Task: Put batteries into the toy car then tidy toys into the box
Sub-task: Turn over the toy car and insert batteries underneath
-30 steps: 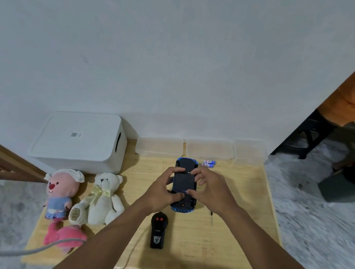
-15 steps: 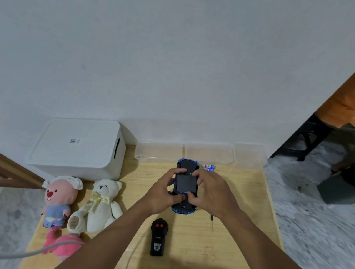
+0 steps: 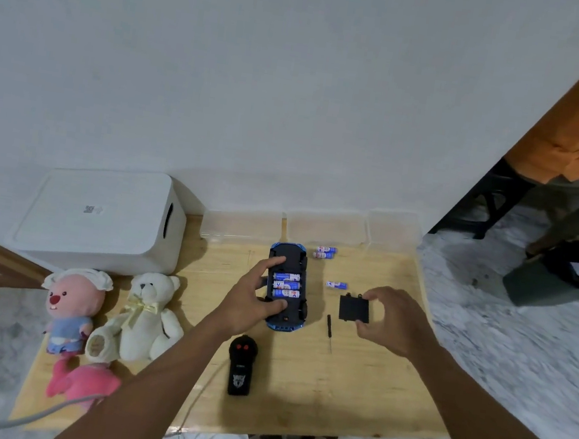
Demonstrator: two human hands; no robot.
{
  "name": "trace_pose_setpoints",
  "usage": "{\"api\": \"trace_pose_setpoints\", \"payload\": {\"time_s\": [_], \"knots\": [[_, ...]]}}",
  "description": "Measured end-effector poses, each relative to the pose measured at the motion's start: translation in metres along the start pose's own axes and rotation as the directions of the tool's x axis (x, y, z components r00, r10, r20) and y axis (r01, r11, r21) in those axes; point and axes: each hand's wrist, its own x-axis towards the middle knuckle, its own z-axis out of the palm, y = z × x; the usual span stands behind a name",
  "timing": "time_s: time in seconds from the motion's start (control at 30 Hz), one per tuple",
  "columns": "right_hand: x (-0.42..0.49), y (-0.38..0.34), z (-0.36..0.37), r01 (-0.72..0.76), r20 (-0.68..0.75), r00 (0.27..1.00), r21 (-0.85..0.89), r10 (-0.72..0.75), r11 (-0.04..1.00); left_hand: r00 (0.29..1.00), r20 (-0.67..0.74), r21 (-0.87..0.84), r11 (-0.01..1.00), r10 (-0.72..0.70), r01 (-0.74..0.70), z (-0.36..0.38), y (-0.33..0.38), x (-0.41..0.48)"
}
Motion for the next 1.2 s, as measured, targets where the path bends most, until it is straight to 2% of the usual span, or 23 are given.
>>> {"api": "trace_pose_setpoints", "payload": {"time_s": [0.27, 0.47, 0.57, 0.7, 0.77, 0.83, 0.9, 1.03, 1.2], "knots": [[0.002, 0.030, 0.021, -0.005, 0.126, 0.992, -0.057, 0.012, 0.998, 1.000, -0.011, 0.021, 0.999, -0.029, 0.029, 0.011, -0.011, -0.004], [0.002, 0.035, 0.032, 0.038, 0.110, 0.994, -0.085, -0.028, 0.996, 0.999, -0.018, 0.008, 0.999, -0.039, 0.039, 0.017, -0.014, -0.006], [-0.001, 0.031, 0.032, 0.008, 0.108, 0.994, -0.034, -0.004, 0.999, 0.999, -0.014, -0.009, 0.999, -0.040, 0.039, 0.019, -0.015, -0.006], [-0.002, 0.003, 0.026, -0.145, -0.065, 0.984, 0.222, 0.163, 0.964, 1.000, -0.023, -0.028, 0.999, -0.019, 0.018, 0.024, -0.015, -0.003], [0.002, -0.026, 0.022, -0.101, -0.158, 0.974, 0.347, 0.164, 0.932, 0.999, -0.046, -0.032, 0.999, -0.013, 0.011, 0.027, -0.015, -0.001], [0.005, -0.063, 0.017, -0.033, -0.188, 0.975, 0.394, 0.115, 0.919, 0.998, -0.068, -0.033, 0.999, -0.008, 0.005, 0.031, -0.015, 0.000], [0.007, -0.095, 0.015, 0.008, -0.193, 0.979, 0.370, 0.069, 0.929, 0.996, -0.086, -0.045, 0.999, 0.005, -0.009, 0.034, -0.016, -0.001], [0.008, -0.131, 0.022, -0.014, -0.254, 0.965, 0.172, 0.058, 0.985, 0.990, -0.125, 0.011, 0.998, 0.063, -0.062, 0.038, -0.017, -0.003], [0.010, -0.145, 0.028, -0.102, -0.321, 0.934, 0.188, 0.159, 0.977, 0.980, -0.152, 0.056, 0.991, 0.130, -0.123, 0.042, -0.018, -0.007]]}}
